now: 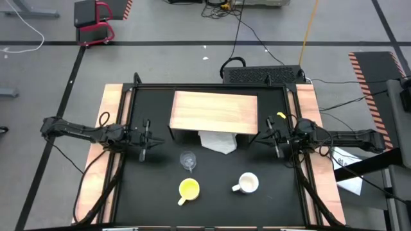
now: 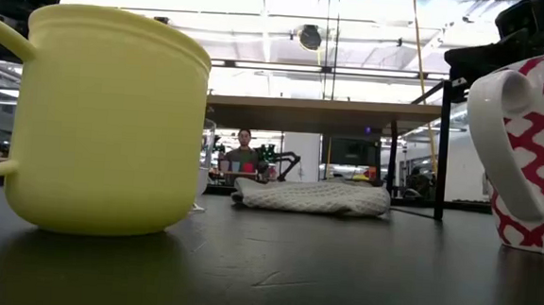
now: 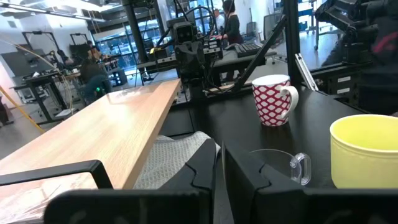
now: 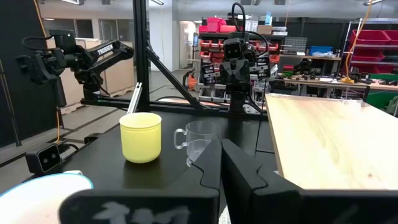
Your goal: Stack small to large cups/mugs on shelf
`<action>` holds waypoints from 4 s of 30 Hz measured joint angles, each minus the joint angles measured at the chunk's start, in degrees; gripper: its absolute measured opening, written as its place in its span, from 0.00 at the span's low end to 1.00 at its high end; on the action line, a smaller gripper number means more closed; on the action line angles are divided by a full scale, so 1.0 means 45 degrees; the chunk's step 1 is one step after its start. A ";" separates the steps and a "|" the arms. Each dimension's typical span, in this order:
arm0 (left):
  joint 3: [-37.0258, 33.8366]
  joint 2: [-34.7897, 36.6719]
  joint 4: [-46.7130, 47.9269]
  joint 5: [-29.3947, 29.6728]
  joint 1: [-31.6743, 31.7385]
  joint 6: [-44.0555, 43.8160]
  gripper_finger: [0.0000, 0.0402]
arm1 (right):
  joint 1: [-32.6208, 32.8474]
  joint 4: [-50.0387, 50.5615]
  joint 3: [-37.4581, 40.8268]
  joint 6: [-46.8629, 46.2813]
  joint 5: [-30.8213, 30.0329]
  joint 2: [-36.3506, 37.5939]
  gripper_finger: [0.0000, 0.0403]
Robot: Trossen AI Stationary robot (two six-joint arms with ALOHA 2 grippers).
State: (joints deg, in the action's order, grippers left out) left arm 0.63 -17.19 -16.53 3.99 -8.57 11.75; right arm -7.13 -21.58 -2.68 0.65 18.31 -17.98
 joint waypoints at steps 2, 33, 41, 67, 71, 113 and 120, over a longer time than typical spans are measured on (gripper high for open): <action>-0.0001 0.0003 0.0002 0.0000 0.0001 0.0000 0.08 | 0.0001 0.0002 0.0000 0.0002 0.0000 0.0002 0.00; 0.0001 0.0003 0.0003 0.0000 0.0004 0.0000 0.08 | 0.0003 0.0003 0.0003 0.0000 0.0000 0.0003 0.00; 0.0001 0.0002 0.0003 0.0000 0.0003 0.0000 0.08 | 0.0001 0.0002 0.0003 0.0001 0.0000 0.0000 0.00; 0.0004 0.0003 0.0003 0.0000 0.0002 0.0000 0.08 | 0.0003 -0.0001 0.0005 -0.0001 0.0000 0.0000 0.00; -0.0001 0.0004 0.0000 0.0000 0.0003 0.0000 0.08 | 0.0003 0.0001 0.0001 0.0001 0.0000 0.0002 0.00; 0.0000 0.0001 -0.1291 -0.0506 0.0002 -0.2757 0.01 | -0.0002 -0.0109 0.0000 -0.0933 0.0000 0.0005 0.00; 0.0003 0.0000 -0.1970 -0.0837 -0.0001 -0.3024 0.00 | 0.0025 -0.0134 0.0000 -0.0088 0.0000 0.0005 0.00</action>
State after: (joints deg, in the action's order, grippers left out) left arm 0.64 -17.19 -25.40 0.22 -8.58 -1.86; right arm -7.01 -22.18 -2.68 0.25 18.31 -17.96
